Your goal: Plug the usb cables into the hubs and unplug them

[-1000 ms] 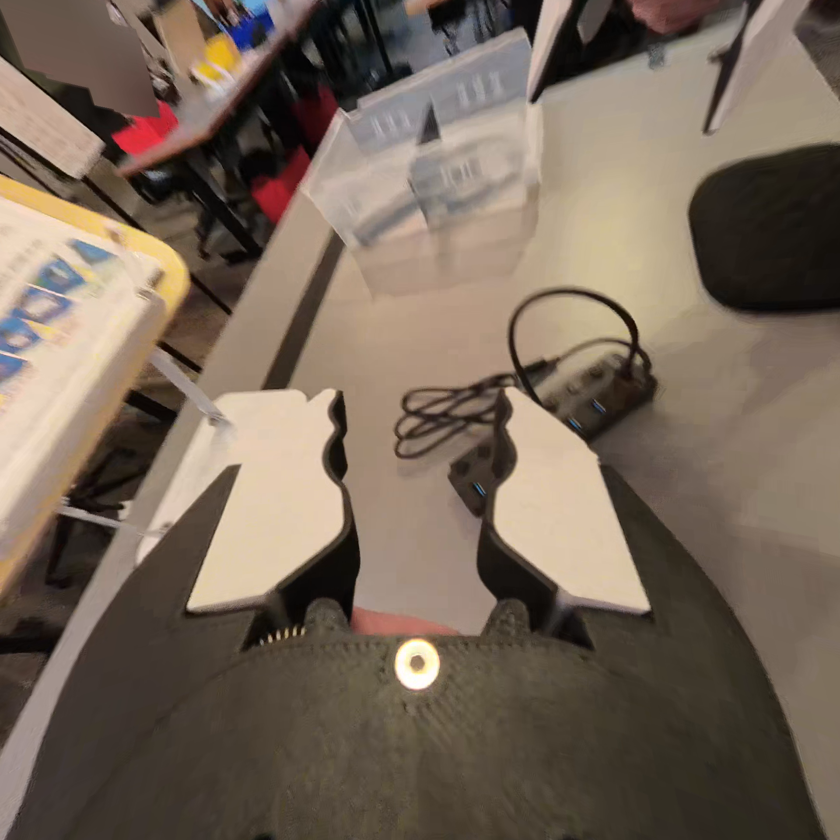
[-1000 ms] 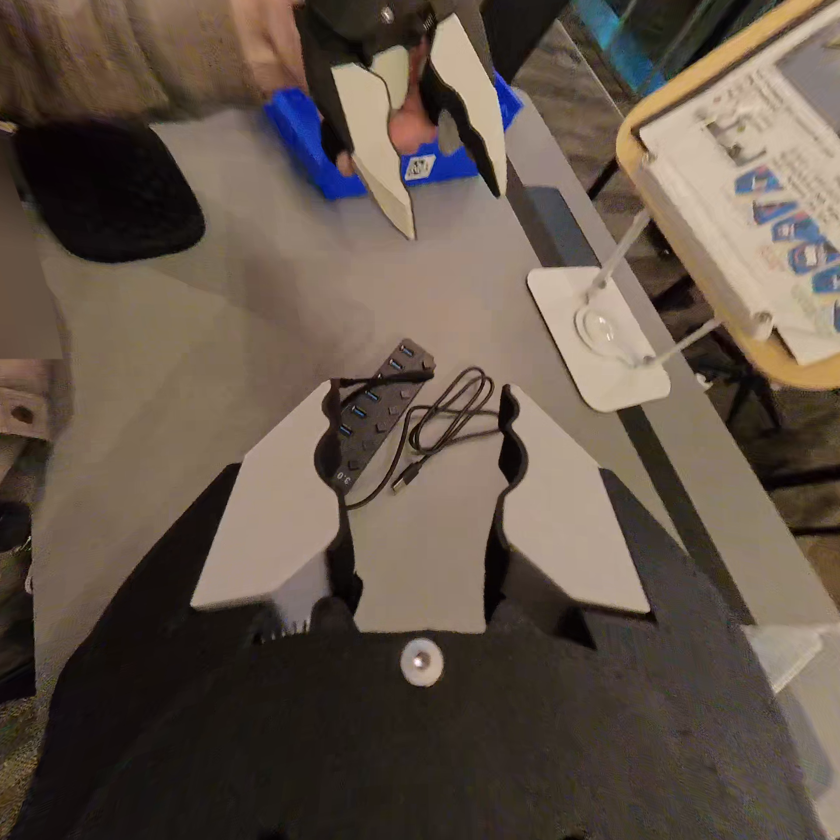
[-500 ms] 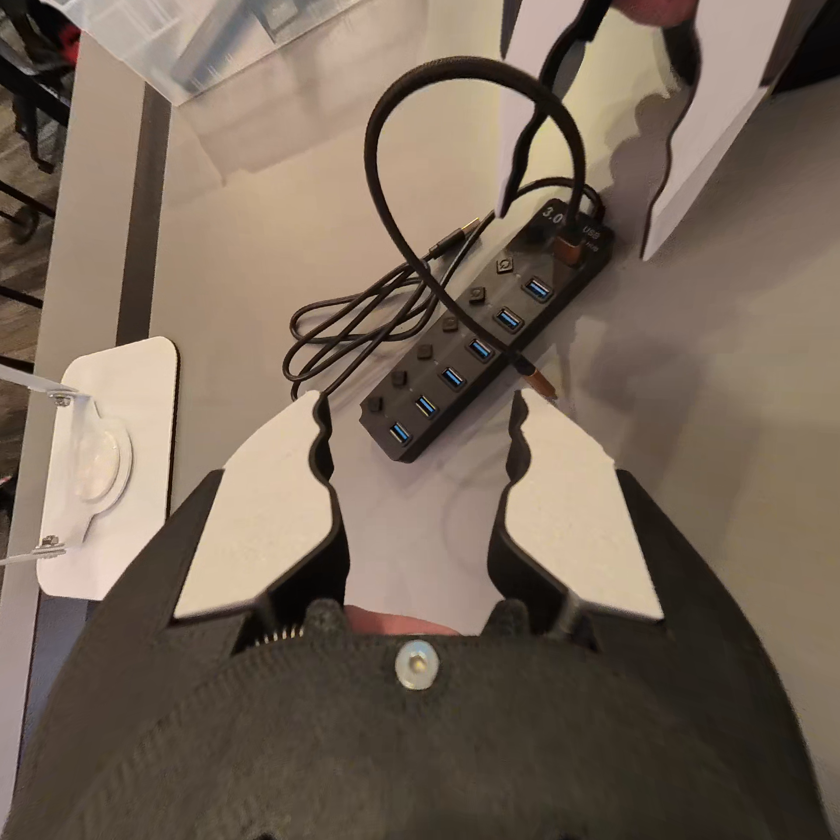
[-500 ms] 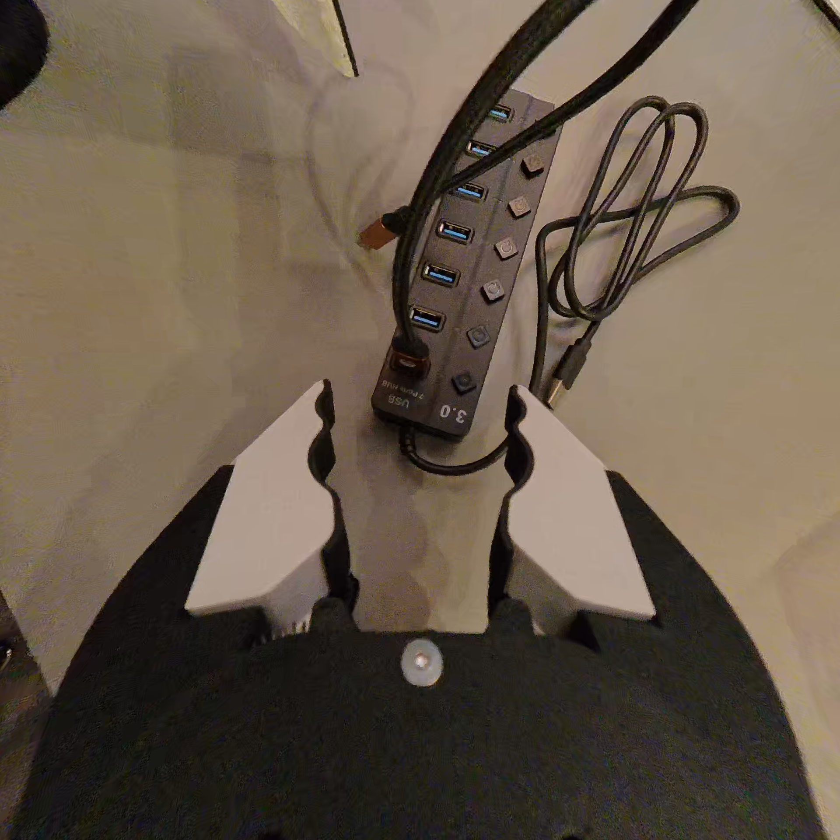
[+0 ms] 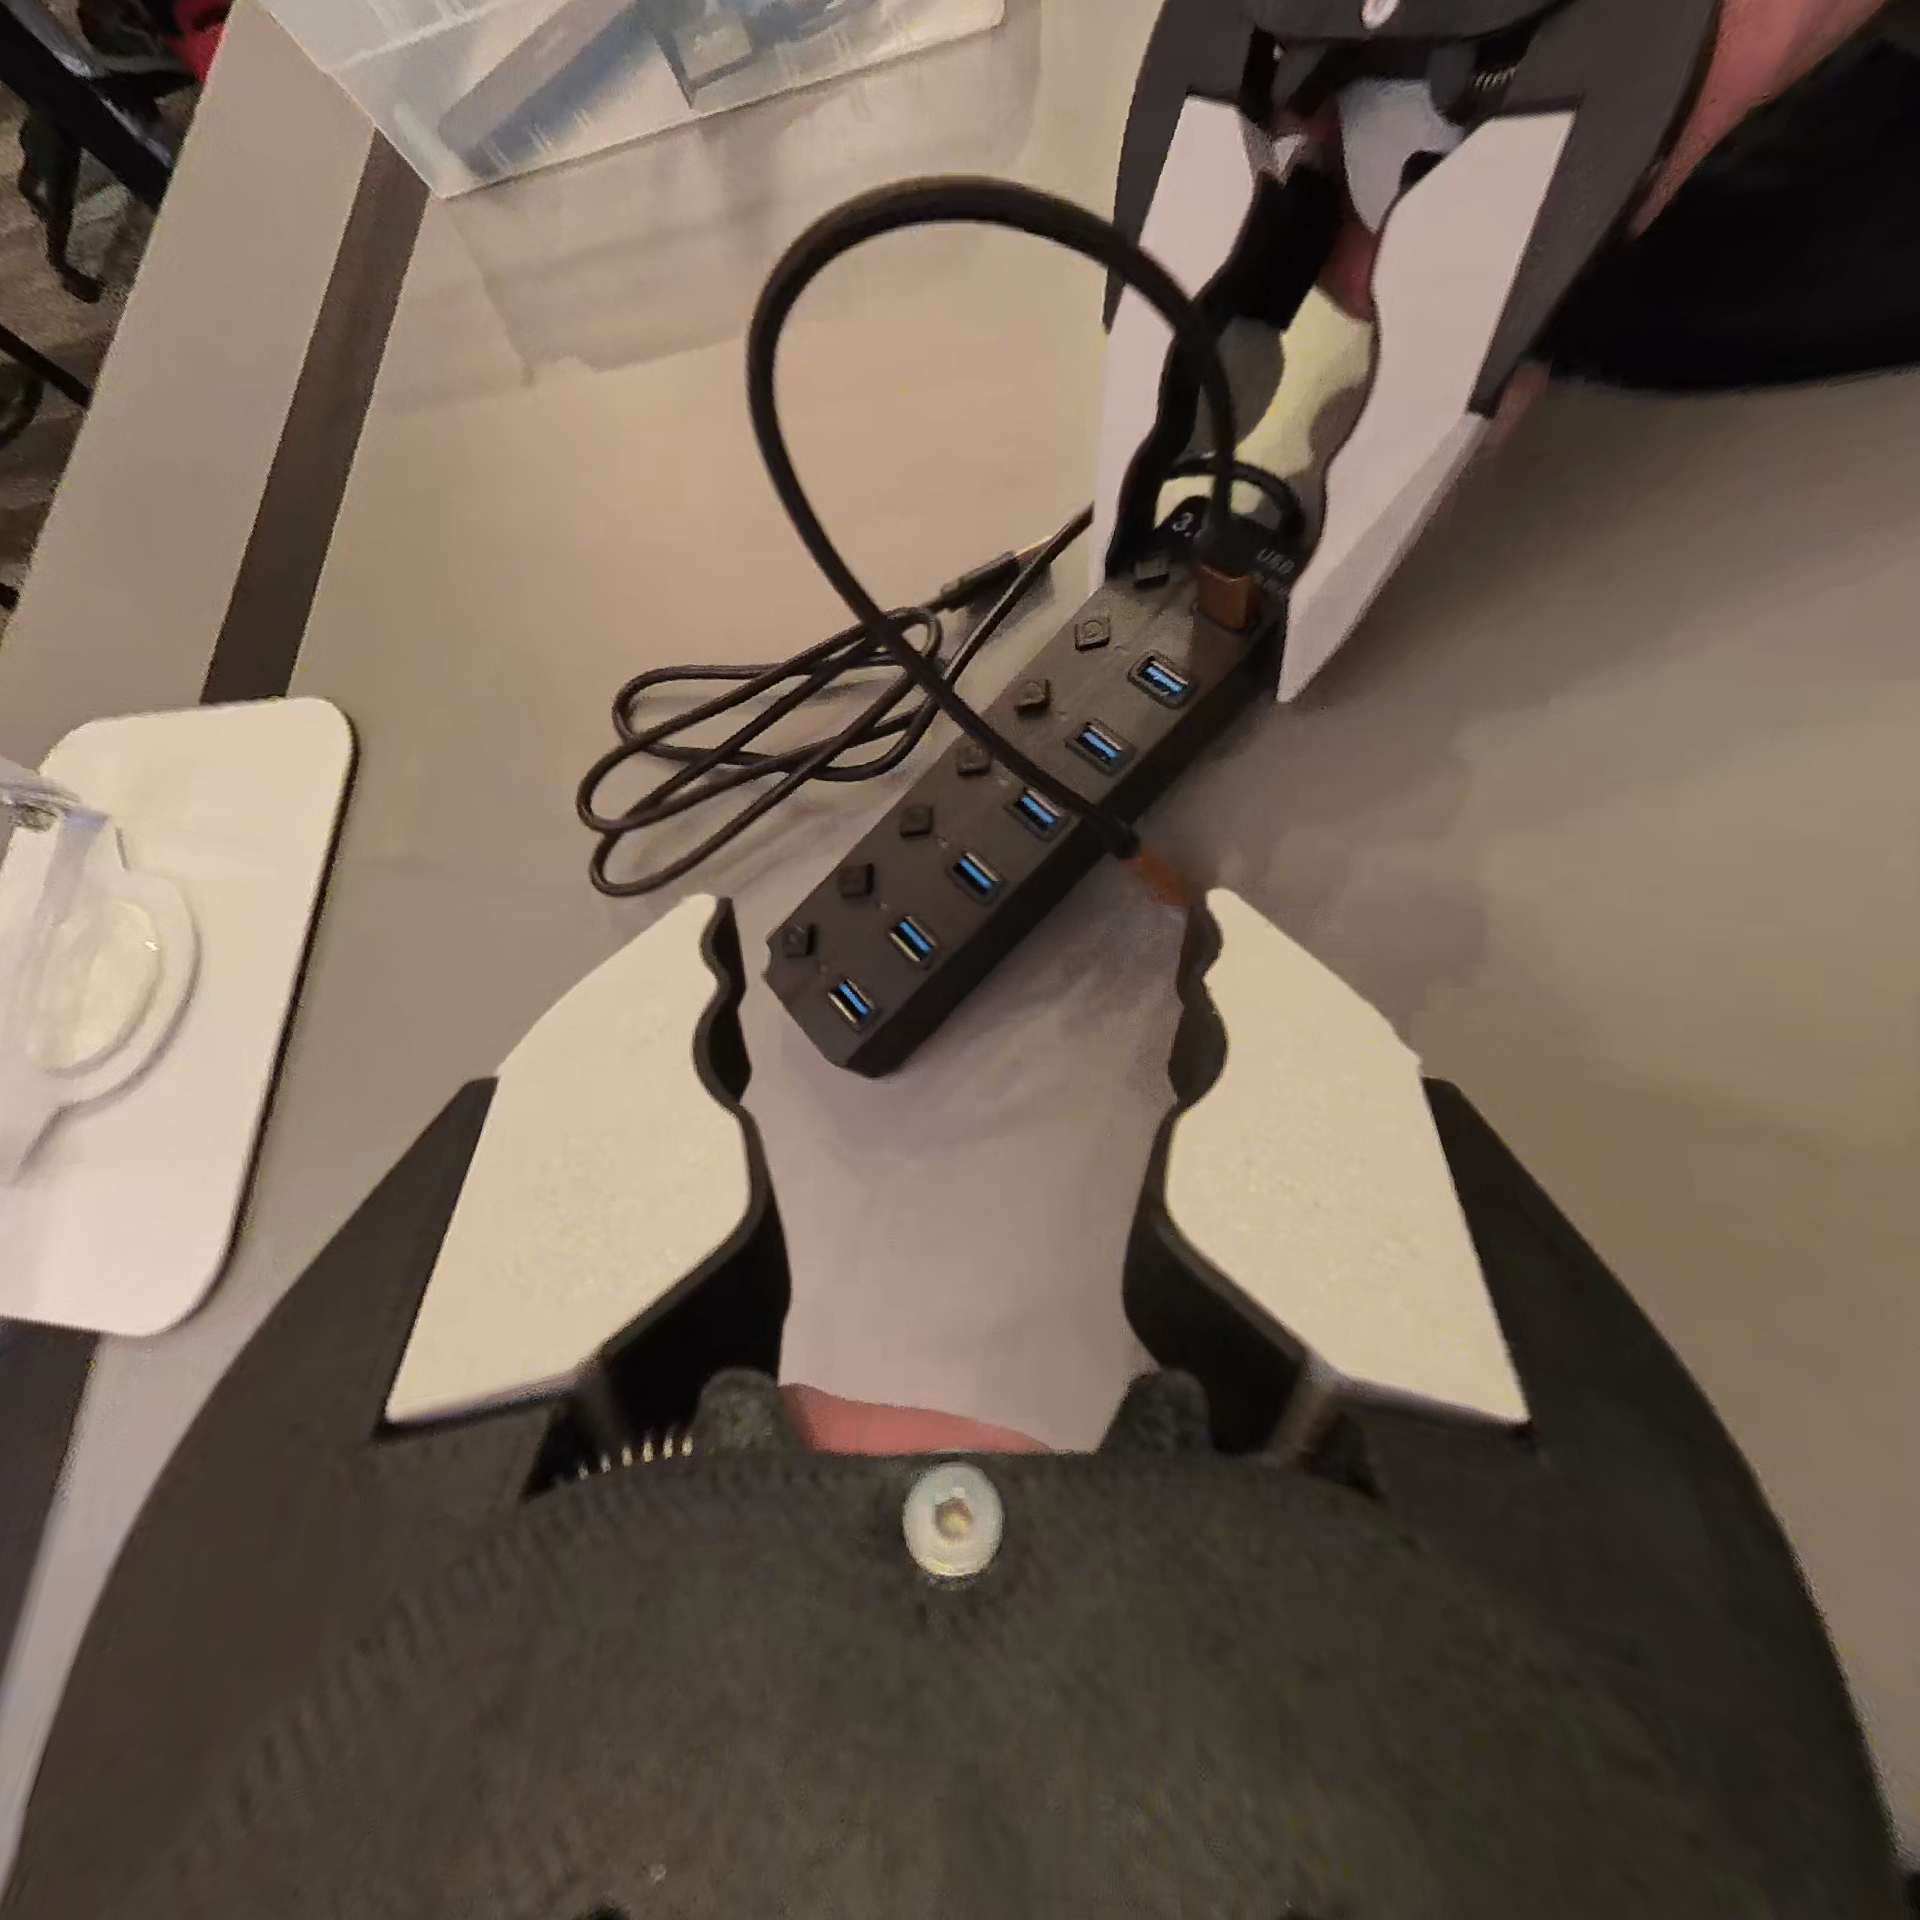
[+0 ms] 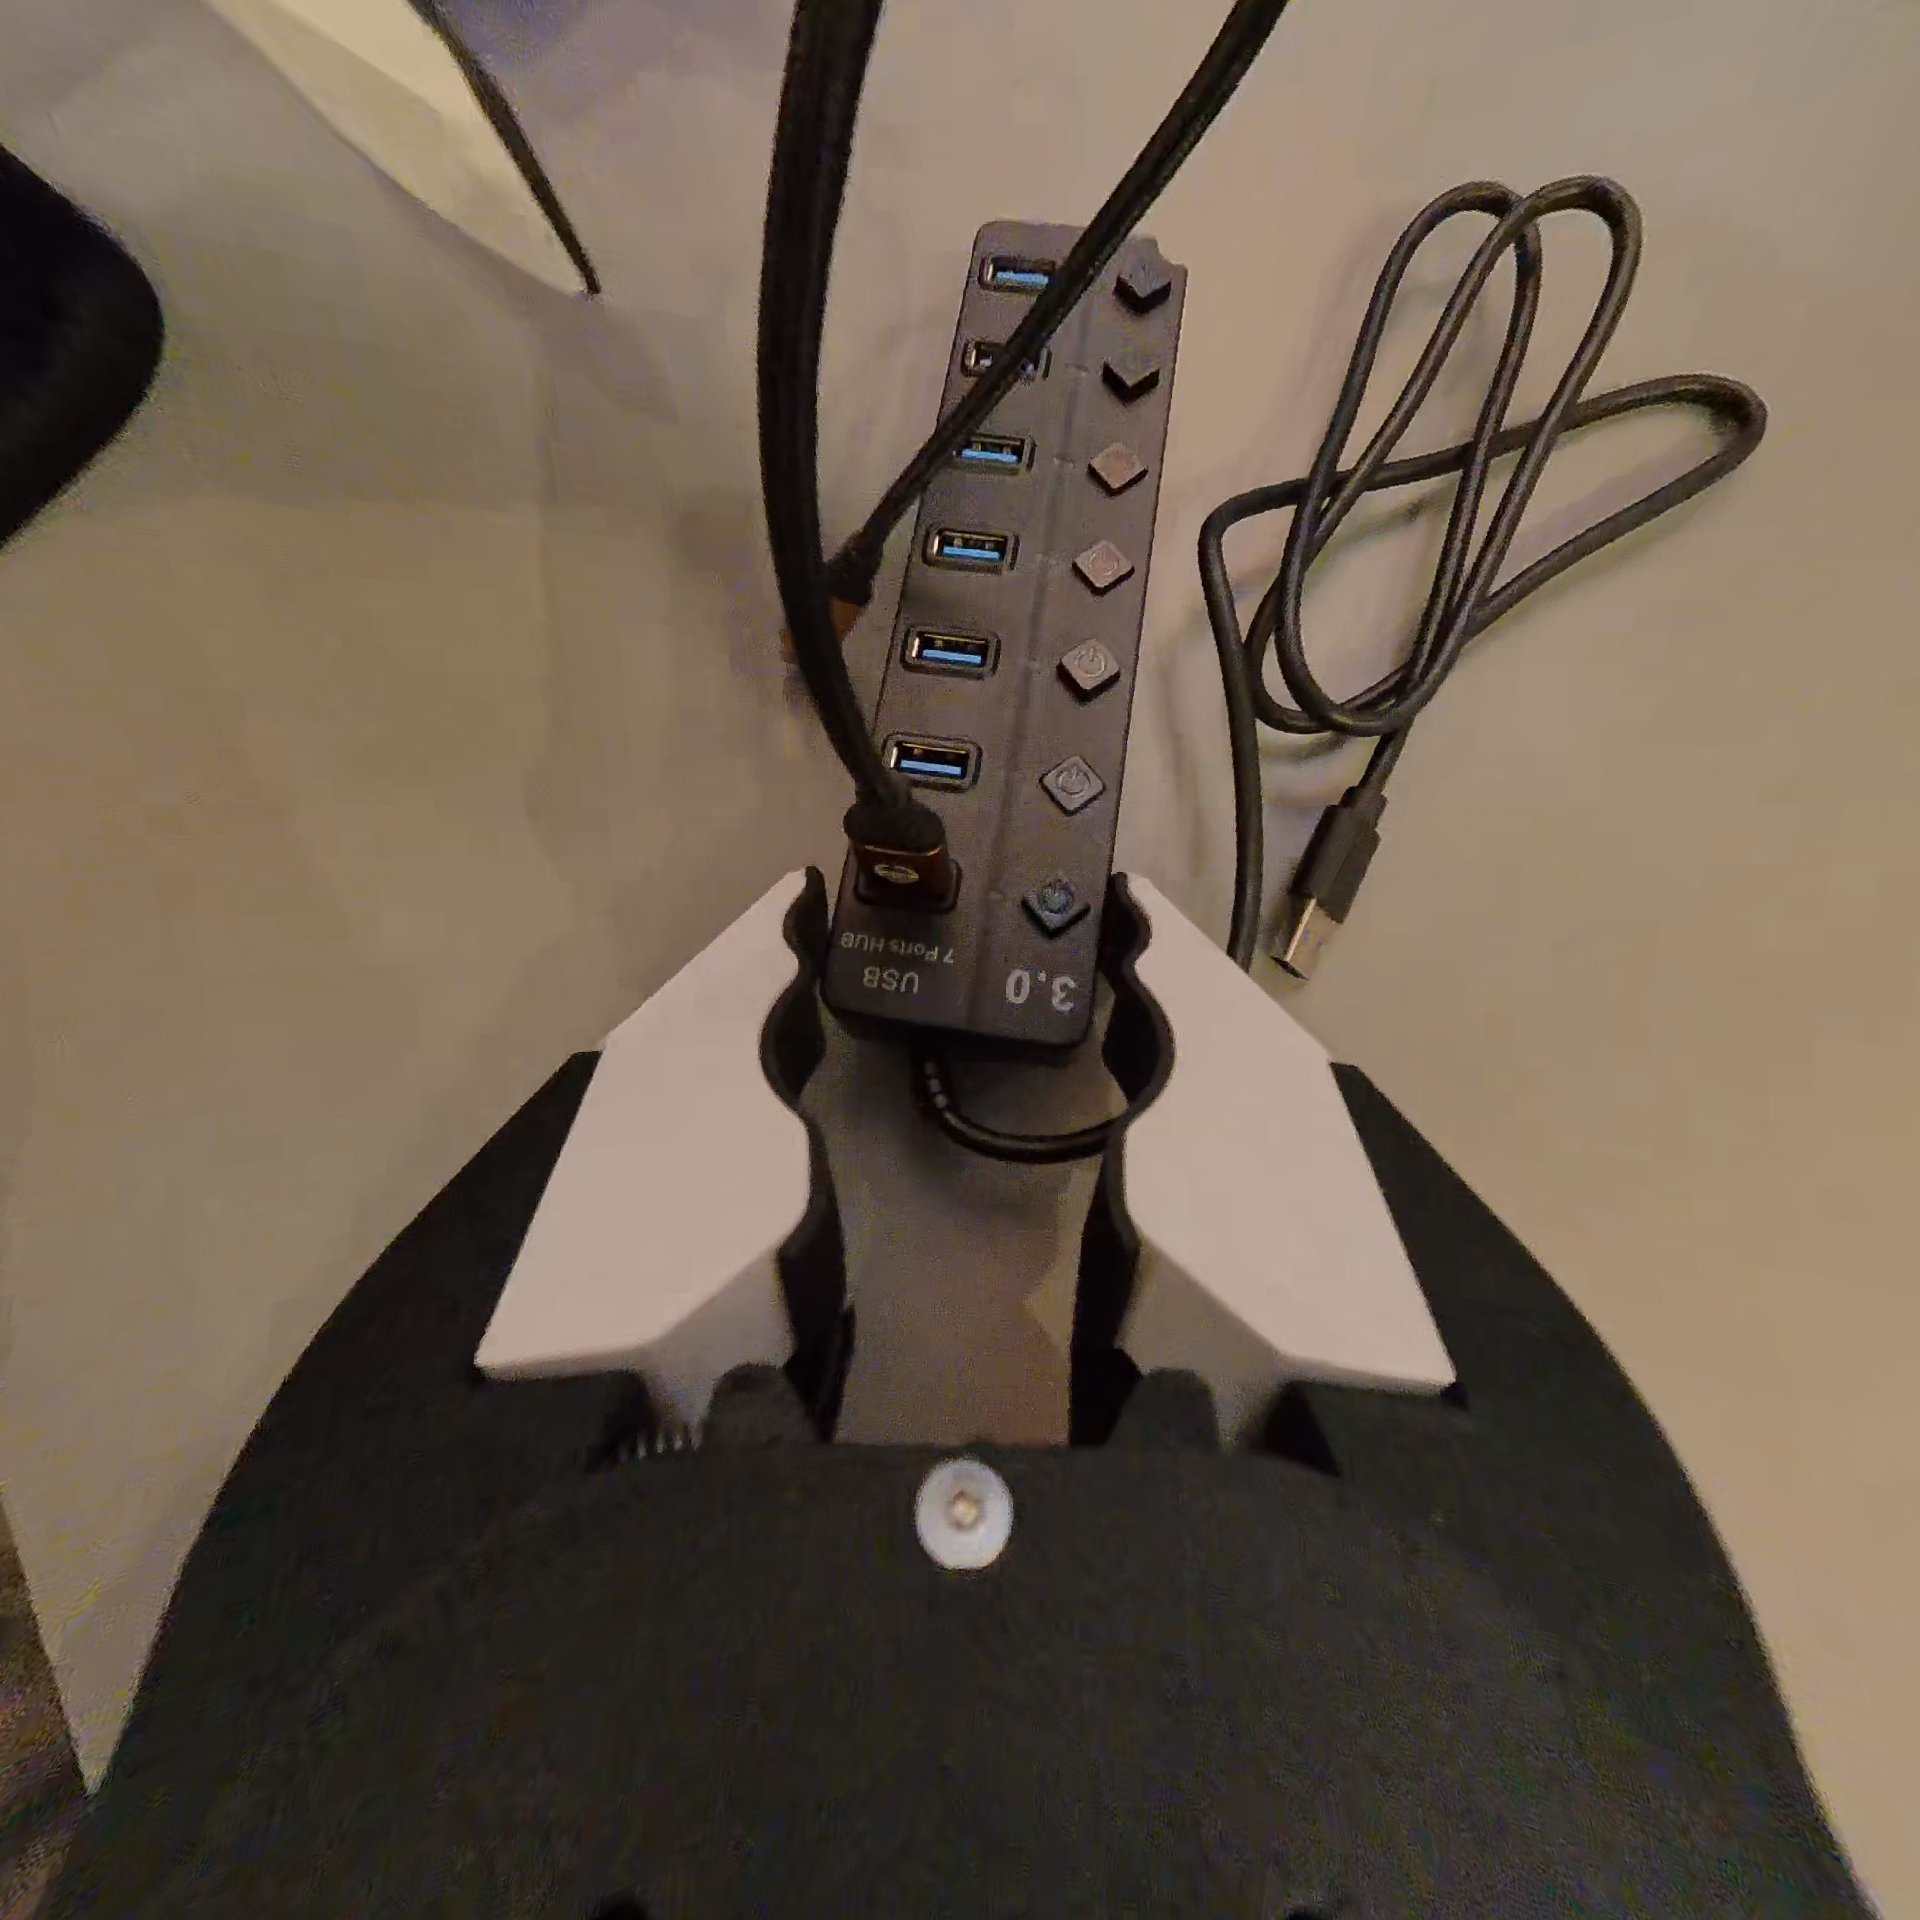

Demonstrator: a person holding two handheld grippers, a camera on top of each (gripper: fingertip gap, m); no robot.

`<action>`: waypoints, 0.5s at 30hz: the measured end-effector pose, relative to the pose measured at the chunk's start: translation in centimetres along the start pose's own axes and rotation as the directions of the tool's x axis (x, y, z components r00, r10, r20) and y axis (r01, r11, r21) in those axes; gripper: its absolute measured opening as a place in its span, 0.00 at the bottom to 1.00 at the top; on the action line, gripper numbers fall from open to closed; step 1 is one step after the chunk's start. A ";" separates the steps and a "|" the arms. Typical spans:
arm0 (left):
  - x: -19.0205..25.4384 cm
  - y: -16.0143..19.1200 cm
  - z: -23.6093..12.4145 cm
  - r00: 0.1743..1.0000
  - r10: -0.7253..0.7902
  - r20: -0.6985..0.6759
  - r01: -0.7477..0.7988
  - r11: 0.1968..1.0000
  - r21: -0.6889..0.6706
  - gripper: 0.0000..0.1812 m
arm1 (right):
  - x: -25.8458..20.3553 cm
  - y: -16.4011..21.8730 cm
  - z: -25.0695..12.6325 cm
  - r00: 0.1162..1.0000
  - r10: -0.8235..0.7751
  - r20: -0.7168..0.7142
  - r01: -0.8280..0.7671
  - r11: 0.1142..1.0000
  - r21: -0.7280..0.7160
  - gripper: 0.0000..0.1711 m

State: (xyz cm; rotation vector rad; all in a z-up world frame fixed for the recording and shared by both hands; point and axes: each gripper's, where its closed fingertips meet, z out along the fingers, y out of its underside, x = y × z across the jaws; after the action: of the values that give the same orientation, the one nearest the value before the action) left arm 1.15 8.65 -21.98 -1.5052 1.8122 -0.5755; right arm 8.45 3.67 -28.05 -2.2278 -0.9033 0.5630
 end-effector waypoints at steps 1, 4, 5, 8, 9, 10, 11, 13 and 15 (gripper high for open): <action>0.1 0.1 -0.3 0.999 -0.042 -0.003 0.042 0.999 0.010 0.44 | 0.1 -0.3 -0.2 0.999 0.026 0.022 -0.026 0.999 0.023 0.29; 1.0 0.4 -1.4 0.985 -0.167 -0.040 0.169 0.984 0.055 0.42 | 0.8 -1.3 -1.0 0.992 0.101 0.070 -0.108 0.989 0.101 0.29; 1.4 0.6 -1.5 0.971 -0.228 -0.066 0.232 0.970 0.064 0.42 | 0.9 -1.5 -1.3 0.988 0.124 0.093 -0.135 0.983 0.122 0.29; 3.6 0.9 -0.9 0.906 -0.373 -0.200 0.392 0.918 0.065 0.43 | 1.0 -2.3 -2.0 0.972 0.175 0.156 -0.203 0.962 0.183 0.29; 4.5 0.9 -0.4 0.874 -0.419 -0.247 0.444 0.895 0.052 0.45 | 1.0 -2.7 -2.2 0.967 0.185 0.173 -0.220 0.953 0.207 0.29; 5.2 0.8 0.3 0.847 -0.452 -0.281 0.481 0.875 0.044 0.48 | 0.8 -3.2 -2.6 0.961 0.191 0.202 -0.237 0.943 0.234 0.30; 5.3 0.8 1.0 0.836 -0.473 -0.277 0.505 0.862 0.050 0.50 | 0.6 -3.8 -2.9 0.952 0.196 0.236 -0.256 0.930 0.262 0.30; 5.3 -0.1 2.2 0.795 -0.524 -0.305 0.569 0.819 0.079 0.55 | 0.0 -4.9 -3.6 0.936 0.194 0.293 -0.285 0.906 0.313 0.30; 4.3 -2.2 2.7 0.737 -0.581 -0.344 0.659 0.732 0.175 0.60 | -1.0 -6.0 -4.3 0.917 0.177 0.357 -0.310 0.880 0.359 0.30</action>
State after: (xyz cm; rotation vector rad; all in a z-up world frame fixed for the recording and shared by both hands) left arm 4.25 4.27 -23.13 -1.8921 1.2706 -1.3745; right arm 7.66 4.44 -20.69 -1.9014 -0.5775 1.1464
